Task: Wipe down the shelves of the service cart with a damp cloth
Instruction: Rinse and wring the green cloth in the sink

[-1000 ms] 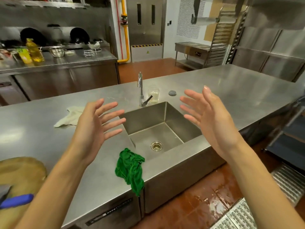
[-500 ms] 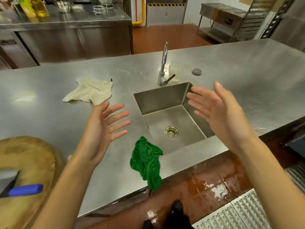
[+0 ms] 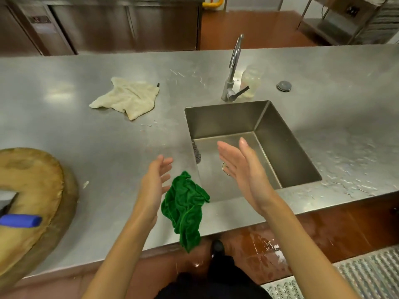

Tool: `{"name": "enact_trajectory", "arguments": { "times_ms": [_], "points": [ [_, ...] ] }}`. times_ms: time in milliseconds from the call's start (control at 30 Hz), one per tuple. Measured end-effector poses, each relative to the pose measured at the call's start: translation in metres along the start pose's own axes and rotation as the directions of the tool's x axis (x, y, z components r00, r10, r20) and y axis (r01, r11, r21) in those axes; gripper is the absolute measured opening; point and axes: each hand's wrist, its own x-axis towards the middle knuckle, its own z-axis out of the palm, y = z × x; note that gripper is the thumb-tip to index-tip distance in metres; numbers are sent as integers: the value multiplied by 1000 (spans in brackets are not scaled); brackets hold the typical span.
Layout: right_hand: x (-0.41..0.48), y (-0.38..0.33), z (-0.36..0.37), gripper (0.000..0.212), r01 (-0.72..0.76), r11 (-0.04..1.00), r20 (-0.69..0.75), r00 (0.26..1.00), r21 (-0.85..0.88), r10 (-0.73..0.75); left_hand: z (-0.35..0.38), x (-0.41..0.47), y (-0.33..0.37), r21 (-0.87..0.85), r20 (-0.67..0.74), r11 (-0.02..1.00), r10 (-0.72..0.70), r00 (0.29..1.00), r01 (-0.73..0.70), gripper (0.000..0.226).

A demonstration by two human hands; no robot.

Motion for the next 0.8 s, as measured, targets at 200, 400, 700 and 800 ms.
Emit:
{"name": "enact_trajectory", "arguments": {
  "times_ms": [200, 400, 700, 800],
  "points": [
    [21, 31, -20, 74, -41, 969, 132, 988, -243, 75, 42, 13, -38, 69, -119, 996, -55, 991, 63, 49],
    [40, 52, -28, 63, -84, 944, 281, 943, -318, 179, 66, 18, -71, 274, -147, 962, 38, 988, 4, 51],
    [67, 76, -35, 37, -217, 926, 349, 880, -308, 322, 71, 18, -99, 273, -242, 952, -67, 968, 134, 43],
    [73, 83, -30, 50, -267, 910, 346, 861, -317, 373, 66, 25, -111, 301, -250, 935, -112, 962, 188, 42]
  ]
}}
